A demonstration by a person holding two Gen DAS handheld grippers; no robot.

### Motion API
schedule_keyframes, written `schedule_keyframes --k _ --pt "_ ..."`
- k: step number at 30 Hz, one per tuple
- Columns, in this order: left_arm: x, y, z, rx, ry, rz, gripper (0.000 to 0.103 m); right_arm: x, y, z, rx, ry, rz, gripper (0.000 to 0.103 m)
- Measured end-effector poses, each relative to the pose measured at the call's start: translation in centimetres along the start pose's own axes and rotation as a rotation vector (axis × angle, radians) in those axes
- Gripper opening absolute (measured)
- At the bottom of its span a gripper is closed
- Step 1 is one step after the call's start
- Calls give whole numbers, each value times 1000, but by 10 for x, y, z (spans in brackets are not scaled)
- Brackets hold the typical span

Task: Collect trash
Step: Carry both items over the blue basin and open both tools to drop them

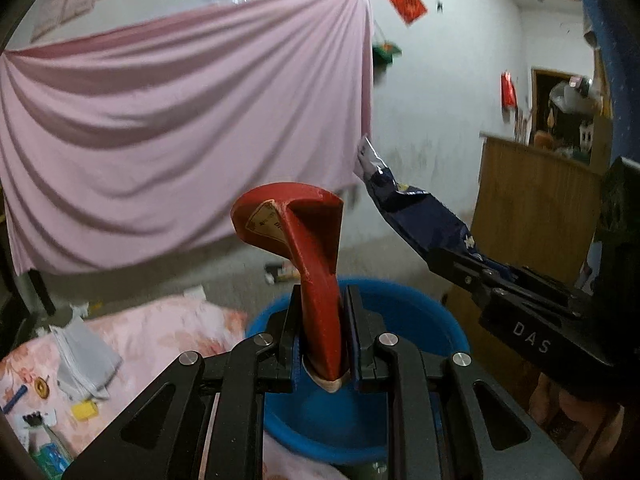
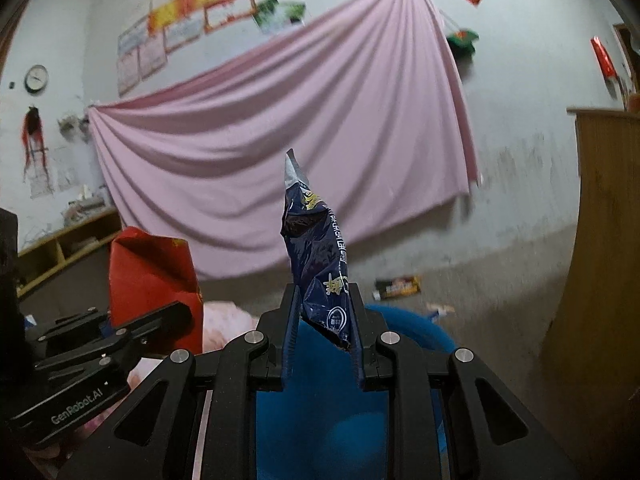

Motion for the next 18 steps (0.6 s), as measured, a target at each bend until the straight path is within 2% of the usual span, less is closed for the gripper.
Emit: schedule_keyframes --k 4,6,13,14,16,18 --pt "-2 -17 15 -110 27 33 16 4 -9 8 -76 -17 17 20" --pt "-5 -23 18 -133 47 47 16 6 -13 10 -105 -27 17 20" --pt "0 -22 28 -172 79 71 19 10 -13 10 -134 -41 21 23" --pt "-3 -23 26 -175 84 73 21 11 -13 10 -140 -42 23 23" --pt "-5 -22 26 -173 101 75 31 10 -15 11 -149 -40 24 23" --pt "-7 -20 26 -171 114 74 32 8 -18 9 -158 -39 24 23"
Point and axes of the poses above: each gripper's, at about its wrist camera, not at the fingertips, and y roughly against the way its jaws point, x to its right, z to its underside, the point moved 2 cm from there along -y, roughly the way its jaws point, and after that the axes turned 9 degrees about -y, right-handed, at the moved point
